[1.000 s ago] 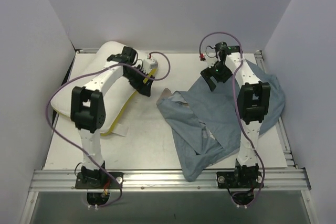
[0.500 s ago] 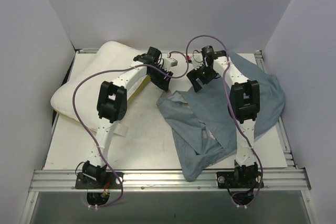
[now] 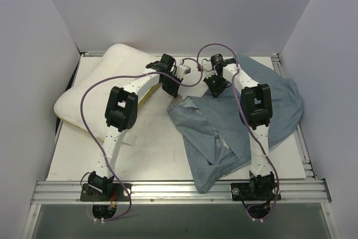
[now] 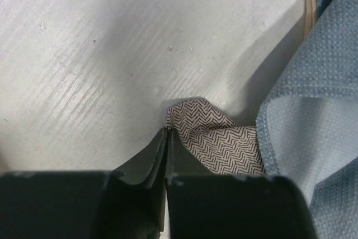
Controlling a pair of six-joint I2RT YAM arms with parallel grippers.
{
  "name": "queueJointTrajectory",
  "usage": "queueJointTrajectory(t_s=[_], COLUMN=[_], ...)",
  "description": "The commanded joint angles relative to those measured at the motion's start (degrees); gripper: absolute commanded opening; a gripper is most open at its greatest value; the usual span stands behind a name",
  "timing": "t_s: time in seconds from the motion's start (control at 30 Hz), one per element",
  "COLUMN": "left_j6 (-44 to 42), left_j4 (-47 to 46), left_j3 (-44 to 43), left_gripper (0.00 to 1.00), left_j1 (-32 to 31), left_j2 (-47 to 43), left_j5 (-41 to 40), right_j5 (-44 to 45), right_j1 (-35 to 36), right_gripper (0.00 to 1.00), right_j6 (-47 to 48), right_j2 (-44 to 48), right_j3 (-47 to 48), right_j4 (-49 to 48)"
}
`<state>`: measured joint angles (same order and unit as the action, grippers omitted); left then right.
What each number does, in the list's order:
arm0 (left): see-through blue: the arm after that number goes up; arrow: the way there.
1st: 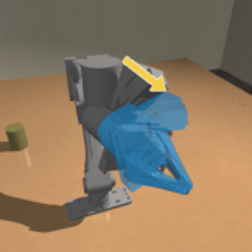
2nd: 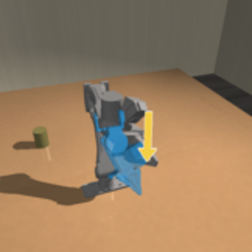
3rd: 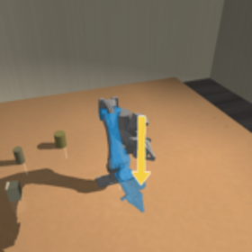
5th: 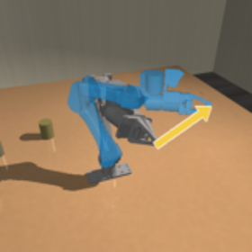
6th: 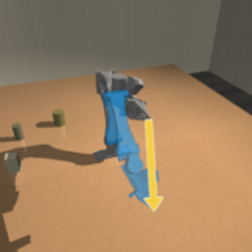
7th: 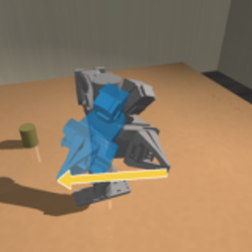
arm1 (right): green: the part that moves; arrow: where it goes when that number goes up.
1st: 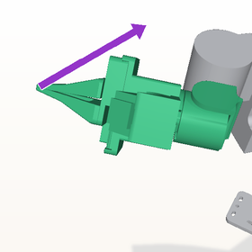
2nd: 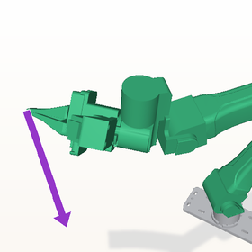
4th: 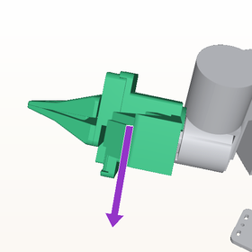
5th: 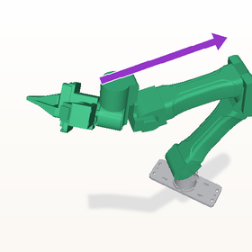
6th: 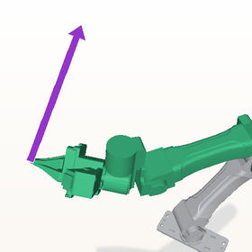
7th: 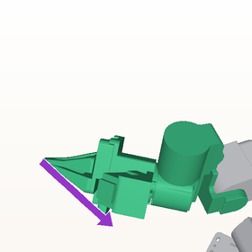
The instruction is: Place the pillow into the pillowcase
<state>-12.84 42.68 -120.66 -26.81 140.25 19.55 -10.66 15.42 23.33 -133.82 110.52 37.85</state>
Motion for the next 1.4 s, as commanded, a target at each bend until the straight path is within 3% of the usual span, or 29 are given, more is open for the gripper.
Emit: queueJointTrajectory(t_s=[0.0,0.3,0.53,0.57,0.6,0.63,0.73,0.83,0.9,0.93,0.97,1.0,1.07,1.23,1.37], left_j6=[-0.4,1.7,6.3,7.8,9.6,9.7,10.1,10.1,9.2,8.3,5.8,4.2,0.8,-1.9,-3.9], left_j4=[2.2,8.2,14.3,14.6,14.5,14.2,13.2,12.4,11.0,11.0,11.0,11.1,11.2,13.0,18.0], left_j3=[1.8,10.6,17.3,17.0,16.8,16.8,15.1,13.3,12.6,12.2,12.1,12.1,11.4,1.1,-8.8], left_gripper=[0.03,0.00,0.00,0.03,0.14,0.34,0.52,0.57,0.62,0.71,0.78,0.90,0.97,0.97,0.97], left_j1=[0.0,8.7,11.6,11.6,11.6,11.5,11.6,13.2,15.1,15.3,15.2,15.4,15.8,19.1,21.4], left_j2=[-1.6,-17.5,-25.4,-25.5,-26.2,-26.5,-27.0,-26.9,-26.9,-26.9,-26.9,-26.8,-26.6,-17.9,-9.4], left_j5=[-2.1,-3.0,-4.4,-4.9,-4.9,-5.5,-9.4,-10.2,-6.8,-5.4,-5.7,-5.7,-8.1,-17.1,-14.5], right_j5=[3.3,0.6,2.5,3.3,3.4,3.9,7.0,8.2,9.0,9.2,9.6,10.2,10.5,7.9,-0.7], right_j1=[0.0,-10.0,-13.9,-13.9,-13.8,-13.8,-13.1,-12.5,-12.0,-11.8,-11.7,-11.6,-11.5,-11.3,-11.1], right_gripper=[0.00,0.00,0.00,0.00,0.00,0.00,0.00,0.02,0.15,0.28,0.60,0.72,0.90,0.99,0.99], right_j6=[-0.7,-6.9,-6.0,-6.7,-8.3,-9.1,-11.5,-13.1,-13.3,-13.1,-12.4,-11.8,-10.1,-7.8,-8.0], right_j2=[-0.5,9.6,10.6,9.4,8.5,7.6,2.7,-1.0,-2.1,-1.9,-0.7,0.6,5.3,16.8,24.2], right_j3=[-0.3,-1.0,-2.6,-1.8,-1.2,-0.2,5.9,11.5,13.2,13.3,12.9,12.0,7.4,-3.7,-11.0], right_j4=[2.0,1.8,0.4,-0.1,-0.5,-0.9,-1.1,-1.1,-1.0,-1.0,-0.9,-0.8,-0.6,2.8,8.3])
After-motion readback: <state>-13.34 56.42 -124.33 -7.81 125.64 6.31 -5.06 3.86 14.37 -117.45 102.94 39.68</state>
